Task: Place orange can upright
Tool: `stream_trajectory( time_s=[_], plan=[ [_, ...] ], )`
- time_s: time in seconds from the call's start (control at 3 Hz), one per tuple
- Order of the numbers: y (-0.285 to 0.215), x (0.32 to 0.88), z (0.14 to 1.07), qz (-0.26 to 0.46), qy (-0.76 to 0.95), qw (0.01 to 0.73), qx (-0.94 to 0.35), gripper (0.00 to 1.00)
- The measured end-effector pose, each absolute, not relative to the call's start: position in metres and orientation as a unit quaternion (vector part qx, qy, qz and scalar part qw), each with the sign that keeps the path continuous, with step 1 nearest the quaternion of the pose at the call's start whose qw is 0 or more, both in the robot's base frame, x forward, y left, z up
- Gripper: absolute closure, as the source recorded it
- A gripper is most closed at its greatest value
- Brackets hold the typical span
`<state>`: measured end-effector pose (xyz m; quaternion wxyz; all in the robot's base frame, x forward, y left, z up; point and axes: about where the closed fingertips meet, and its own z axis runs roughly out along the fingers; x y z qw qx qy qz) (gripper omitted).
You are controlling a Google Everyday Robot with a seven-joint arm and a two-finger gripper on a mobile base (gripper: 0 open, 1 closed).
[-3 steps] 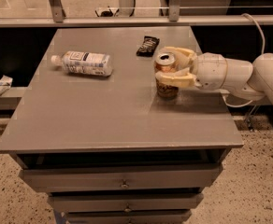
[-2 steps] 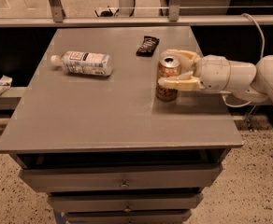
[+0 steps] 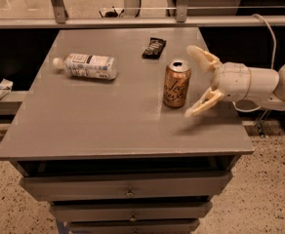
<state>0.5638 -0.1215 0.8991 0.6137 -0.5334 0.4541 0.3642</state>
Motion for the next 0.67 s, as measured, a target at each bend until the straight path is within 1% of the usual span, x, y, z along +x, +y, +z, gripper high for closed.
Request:
stream_trajectory(
  time_s=[0.33,0.67],
  plan=[
    [-0.1401,0.5596,0.9059,0.338,0.480,0.595,-0.549,0.00],
    [-0.1432,0.5582,0.9122,0.327,0.489,0.588,-0.556,0.00]
  ],
)
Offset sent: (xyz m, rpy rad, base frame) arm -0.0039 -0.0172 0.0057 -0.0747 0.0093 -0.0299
